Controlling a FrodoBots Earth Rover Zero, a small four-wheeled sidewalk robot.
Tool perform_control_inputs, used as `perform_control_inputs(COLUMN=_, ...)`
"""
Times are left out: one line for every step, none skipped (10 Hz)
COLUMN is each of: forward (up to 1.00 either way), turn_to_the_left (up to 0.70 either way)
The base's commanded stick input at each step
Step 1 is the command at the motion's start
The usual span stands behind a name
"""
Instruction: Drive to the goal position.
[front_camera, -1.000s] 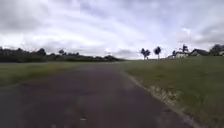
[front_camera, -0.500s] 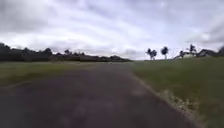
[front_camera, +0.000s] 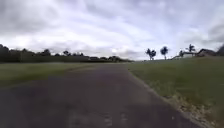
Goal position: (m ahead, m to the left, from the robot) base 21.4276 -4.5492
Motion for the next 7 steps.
perform_control_inputs(forward=0.7, turn_to_the_left=0.0)
perform_control_inputs(forward=0.7, turn_to_the_left=0.0)
perform_control_inputs(forward=0.7, turn_to_the_left=0.0)
perform_control_inputs(forward=0.7, turn_to_the_left=0.0)
perform_control_inputs(forward=0.7, turn_to_the_left=0.0)
perform_control_inputs(forward=0.7, turn_to_the_left=0.0)
perform_control_inputs(forward=0.7, turn_to_the_left=0.0)
